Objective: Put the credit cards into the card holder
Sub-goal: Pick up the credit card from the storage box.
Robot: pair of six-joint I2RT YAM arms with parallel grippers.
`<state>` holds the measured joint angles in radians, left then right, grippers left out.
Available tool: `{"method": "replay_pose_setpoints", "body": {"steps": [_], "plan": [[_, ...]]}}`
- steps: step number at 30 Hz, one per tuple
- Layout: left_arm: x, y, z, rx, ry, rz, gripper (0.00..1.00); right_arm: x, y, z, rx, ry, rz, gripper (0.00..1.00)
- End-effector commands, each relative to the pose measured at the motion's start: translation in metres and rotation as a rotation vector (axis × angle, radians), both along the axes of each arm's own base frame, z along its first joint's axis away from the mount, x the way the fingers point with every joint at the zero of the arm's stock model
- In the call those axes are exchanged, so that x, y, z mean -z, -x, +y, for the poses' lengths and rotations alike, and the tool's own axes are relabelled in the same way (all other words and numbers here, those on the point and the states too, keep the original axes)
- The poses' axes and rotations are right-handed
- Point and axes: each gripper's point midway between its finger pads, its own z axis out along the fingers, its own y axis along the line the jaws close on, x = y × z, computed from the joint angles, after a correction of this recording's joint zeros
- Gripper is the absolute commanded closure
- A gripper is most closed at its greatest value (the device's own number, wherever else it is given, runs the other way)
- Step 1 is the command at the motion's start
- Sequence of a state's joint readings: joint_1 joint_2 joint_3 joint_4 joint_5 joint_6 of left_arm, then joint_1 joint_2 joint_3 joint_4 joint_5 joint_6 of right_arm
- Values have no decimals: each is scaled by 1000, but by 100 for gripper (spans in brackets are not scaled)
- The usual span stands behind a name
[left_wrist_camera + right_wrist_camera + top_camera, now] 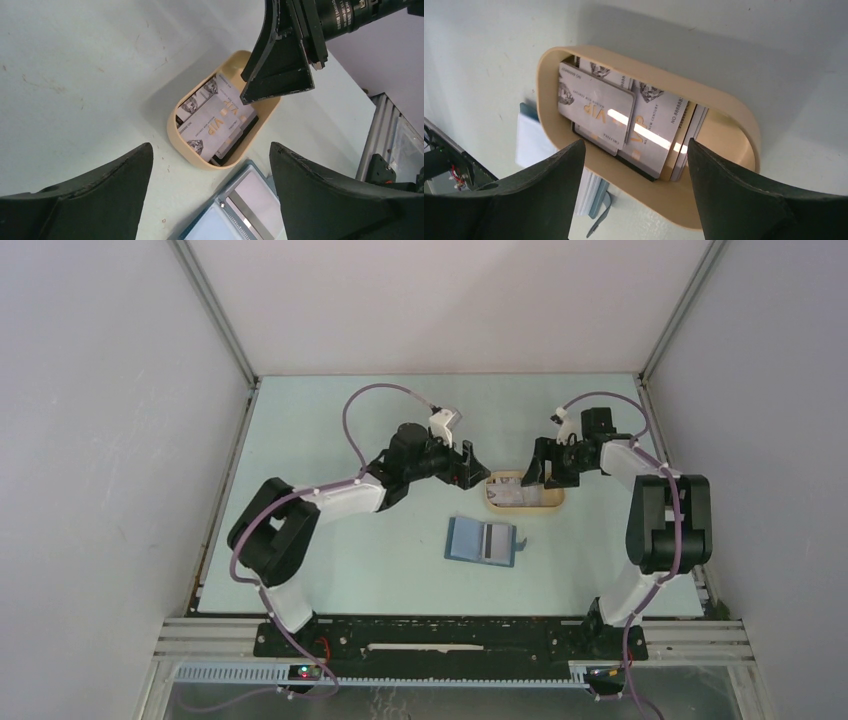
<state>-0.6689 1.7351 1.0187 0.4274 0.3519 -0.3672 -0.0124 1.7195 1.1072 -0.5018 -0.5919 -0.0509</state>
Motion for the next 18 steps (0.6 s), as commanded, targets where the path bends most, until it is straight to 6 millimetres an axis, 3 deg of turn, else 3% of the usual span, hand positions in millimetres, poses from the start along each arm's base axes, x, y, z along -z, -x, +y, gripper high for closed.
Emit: {"method": "replay_pose_setpoints", "body": {"steps": [1, 7, 11, 18], "plan": [[-2, -4, -7, 23, -16, 58, 10, 0, -22, -4, 101, 22, 14, 16], [22, -4, -13, 40, -57, 146, 20, 8, -24, -3, 123, 12, 53, 16], [30, -5, -19, 60, -64, 184, 25, 16, -27, -7, 151, 38, 80, 16], [42, -5, -25, 80, -87, 237, 36, 23, -27, 2, 136, -17, 132, 18]]}}
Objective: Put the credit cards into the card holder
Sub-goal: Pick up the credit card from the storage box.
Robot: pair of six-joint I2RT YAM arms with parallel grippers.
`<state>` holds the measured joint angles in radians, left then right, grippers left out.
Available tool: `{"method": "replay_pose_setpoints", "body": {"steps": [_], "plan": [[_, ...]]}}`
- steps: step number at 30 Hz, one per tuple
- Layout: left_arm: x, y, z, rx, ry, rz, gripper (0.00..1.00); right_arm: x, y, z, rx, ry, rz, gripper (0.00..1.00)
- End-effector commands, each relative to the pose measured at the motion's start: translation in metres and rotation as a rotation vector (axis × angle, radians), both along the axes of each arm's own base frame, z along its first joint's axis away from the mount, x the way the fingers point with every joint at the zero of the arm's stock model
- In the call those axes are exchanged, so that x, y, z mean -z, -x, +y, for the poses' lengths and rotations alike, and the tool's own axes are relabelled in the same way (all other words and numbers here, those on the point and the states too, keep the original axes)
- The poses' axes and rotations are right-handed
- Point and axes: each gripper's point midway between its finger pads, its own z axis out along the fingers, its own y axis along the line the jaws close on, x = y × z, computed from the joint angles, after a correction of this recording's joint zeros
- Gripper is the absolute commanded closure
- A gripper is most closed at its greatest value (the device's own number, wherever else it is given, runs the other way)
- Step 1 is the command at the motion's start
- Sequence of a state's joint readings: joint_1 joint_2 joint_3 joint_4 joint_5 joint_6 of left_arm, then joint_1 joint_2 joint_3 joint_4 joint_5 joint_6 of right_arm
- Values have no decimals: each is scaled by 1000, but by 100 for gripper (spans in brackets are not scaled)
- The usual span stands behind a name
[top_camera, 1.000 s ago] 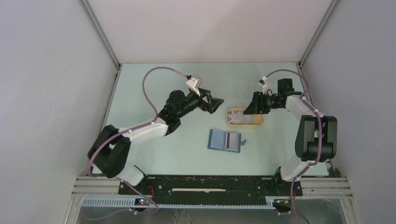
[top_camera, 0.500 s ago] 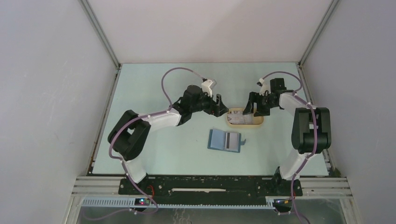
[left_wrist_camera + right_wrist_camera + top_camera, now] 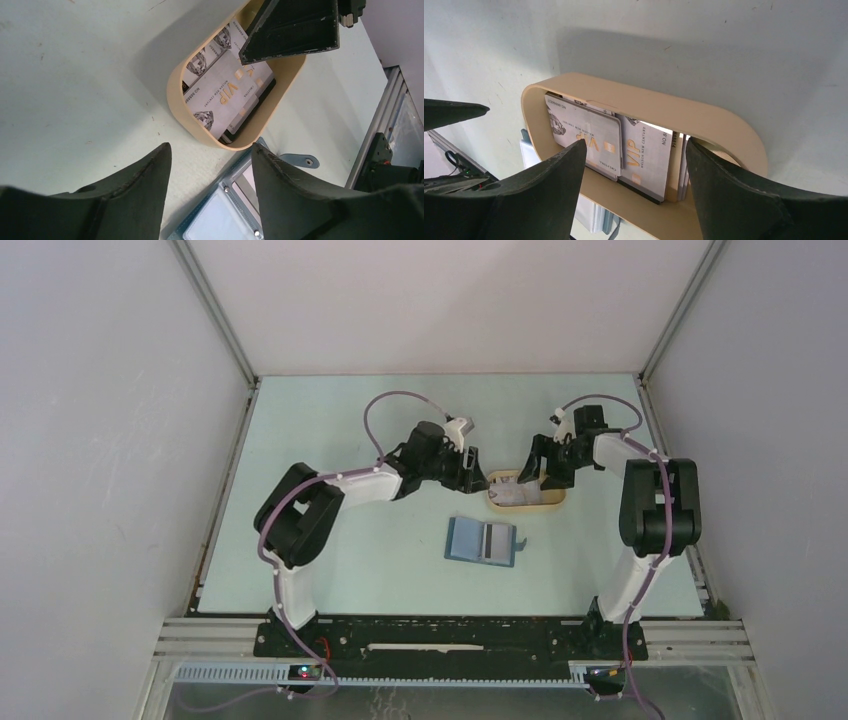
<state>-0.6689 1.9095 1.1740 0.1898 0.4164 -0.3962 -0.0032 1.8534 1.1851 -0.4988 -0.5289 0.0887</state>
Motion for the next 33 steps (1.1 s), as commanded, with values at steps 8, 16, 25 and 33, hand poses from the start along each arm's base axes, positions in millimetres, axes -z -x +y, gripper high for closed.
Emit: {"method": "replay_pose_setpoints", "body": {"steps": [8, 16, 25, 33], "plan": [[-12, -6, -20, 49, 25, 32, 40, -1, -5, 12, -14, -81, 39, 23], [-8, -5, -24, 64, 10, 48, 42, -13, -3, 24, -44, -157, 32, 25], [-6, -2, -26, 77, 1, 54, 43, -28, 1, 35, -83, -243, 21, 27], [-4, -1, -28, 87, -2, 60, 44, -39, 3, 40, -103, -309, 13, 29]]}}
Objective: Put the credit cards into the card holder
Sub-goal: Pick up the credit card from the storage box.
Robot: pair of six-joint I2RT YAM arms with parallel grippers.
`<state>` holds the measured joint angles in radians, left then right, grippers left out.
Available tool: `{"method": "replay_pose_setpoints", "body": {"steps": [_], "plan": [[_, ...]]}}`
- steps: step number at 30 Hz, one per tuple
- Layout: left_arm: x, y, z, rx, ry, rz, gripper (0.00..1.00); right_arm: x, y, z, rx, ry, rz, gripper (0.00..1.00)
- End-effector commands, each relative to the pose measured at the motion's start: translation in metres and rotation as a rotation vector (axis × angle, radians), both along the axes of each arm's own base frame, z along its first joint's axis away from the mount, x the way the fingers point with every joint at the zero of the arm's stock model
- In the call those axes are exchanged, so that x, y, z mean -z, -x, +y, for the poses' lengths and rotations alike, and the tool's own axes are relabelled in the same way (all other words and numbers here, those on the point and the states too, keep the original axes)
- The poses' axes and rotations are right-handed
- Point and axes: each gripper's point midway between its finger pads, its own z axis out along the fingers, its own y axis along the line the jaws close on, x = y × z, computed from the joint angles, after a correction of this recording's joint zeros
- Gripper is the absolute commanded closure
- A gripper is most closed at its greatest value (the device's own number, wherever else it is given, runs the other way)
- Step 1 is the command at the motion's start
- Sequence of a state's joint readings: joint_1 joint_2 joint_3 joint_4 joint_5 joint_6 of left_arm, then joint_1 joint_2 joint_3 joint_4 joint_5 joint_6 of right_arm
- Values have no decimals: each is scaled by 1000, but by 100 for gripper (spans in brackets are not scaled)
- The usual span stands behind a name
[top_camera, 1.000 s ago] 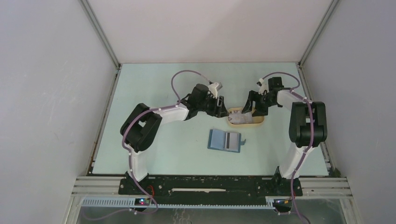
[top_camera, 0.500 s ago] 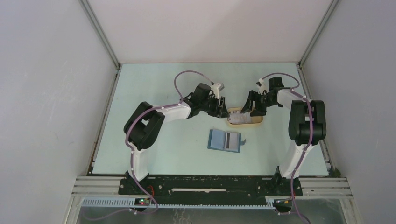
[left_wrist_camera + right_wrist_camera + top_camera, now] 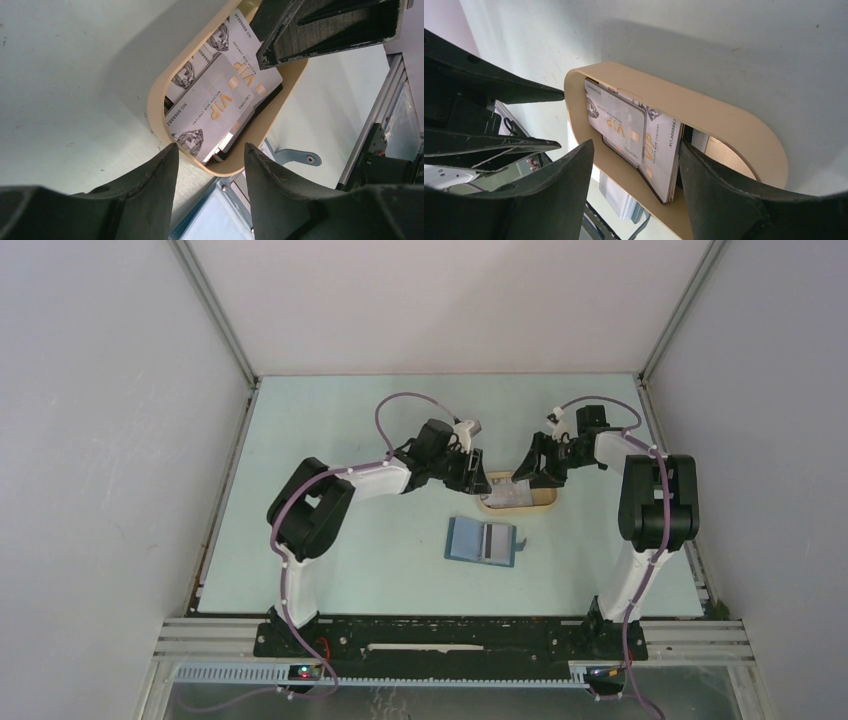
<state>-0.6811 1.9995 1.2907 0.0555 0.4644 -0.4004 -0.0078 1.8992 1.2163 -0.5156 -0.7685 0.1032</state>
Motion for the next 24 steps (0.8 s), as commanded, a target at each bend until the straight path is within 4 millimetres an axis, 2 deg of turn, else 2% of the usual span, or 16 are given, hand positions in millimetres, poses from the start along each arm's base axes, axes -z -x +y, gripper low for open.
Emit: {"method": "replay_pose_setpoints", "body": {"steps": [1, 13, 24], "plan": [[-22, -7, -15, 37, 45, -41, 44, -24, -3, 10, -26, -99, -22, 29], [-20, -6, -17, 45, 43, -34, 46, -42, 3, 21, -66, -227, -19, 32], [-20, -6, -17, 46, 42, -31, 46, -36, 5, 23, -66, -241, 10, 37]]}}
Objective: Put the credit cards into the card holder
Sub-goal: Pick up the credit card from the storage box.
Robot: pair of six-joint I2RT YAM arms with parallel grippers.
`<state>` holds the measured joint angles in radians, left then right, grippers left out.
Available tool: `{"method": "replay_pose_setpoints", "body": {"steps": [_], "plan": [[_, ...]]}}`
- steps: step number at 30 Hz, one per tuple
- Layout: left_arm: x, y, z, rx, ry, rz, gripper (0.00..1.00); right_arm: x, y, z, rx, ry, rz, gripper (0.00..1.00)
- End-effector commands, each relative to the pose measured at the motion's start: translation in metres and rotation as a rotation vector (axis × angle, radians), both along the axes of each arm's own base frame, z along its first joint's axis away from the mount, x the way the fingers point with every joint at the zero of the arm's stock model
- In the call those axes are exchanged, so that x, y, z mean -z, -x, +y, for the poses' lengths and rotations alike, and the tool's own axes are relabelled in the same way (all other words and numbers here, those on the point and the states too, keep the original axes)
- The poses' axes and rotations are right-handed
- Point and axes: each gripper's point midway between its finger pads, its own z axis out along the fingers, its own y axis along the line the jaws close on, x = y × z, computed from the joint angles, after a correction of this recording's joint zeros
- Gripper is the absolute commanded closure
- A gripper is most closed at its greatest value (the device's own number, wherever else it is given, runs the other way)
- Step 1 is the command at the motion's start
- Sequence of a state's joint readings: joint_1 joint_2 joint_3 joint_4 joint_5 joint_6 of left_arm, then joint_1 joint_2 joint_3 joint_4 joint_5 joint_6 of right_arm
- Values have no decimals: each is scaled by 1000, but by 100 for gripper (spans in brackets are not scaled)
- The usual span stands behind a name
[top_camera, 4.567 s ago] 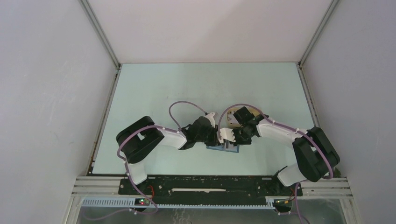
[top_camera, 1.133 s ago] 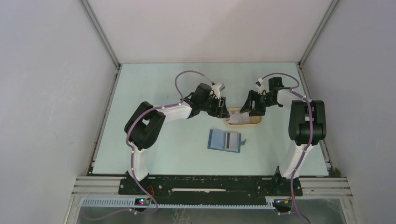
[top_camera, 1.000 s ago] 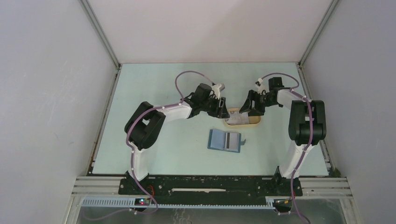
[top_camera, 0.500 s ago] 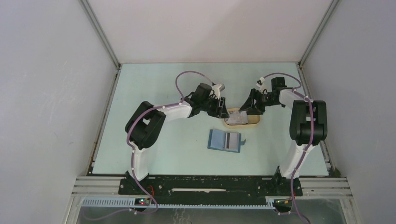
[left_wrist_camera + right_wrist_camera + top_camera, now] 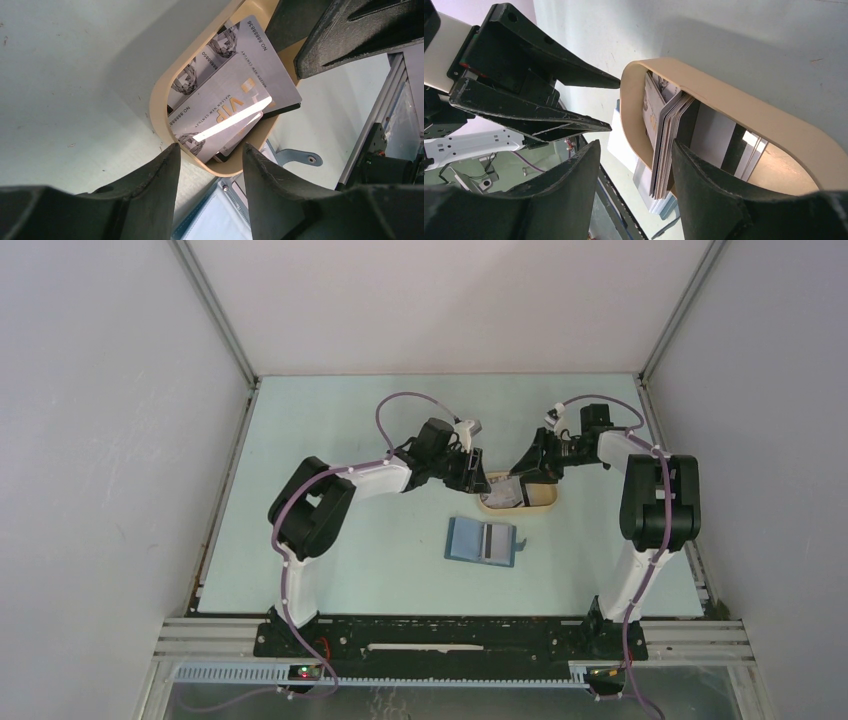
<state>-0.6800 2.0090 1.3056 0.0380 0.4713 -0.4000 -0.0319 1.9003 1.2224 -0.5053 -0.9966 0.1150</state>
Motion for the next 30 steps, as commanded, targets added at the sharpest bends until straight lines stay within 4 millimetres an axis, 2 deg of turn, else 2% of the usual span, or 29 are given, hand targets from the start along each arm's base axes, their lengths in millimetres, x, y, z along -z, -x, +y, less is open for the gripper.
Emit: {"method": "replay_pose_setpoints", "body": {"steps": [1, 6, 15, 16, 21, 30], "plan": [[-22, -6, -17, 41, 48, -43, 46, -3, 0, 6, -13, -21, 22, 37], [-21, -5, -17, 43, 48, -42, 47, 11, 0, 3, -10, 51, 40, 37], [-21, -5, -17, 45, 48, -41, 47, 19, 1, 4, -19, 58, 66, 38], [-21, -5, -17, 44, 48, -40, 47, 20, 5, 13, -45, 64, 69, 39], [-22, -6, -17, 45, 49, -41, 47, 25, 8, 18, -71, 90, 70, 47], [-22, -6, -17, 45, 48, -41, 47, 35, 6, 12, -77, 218, 43, 45]]}}
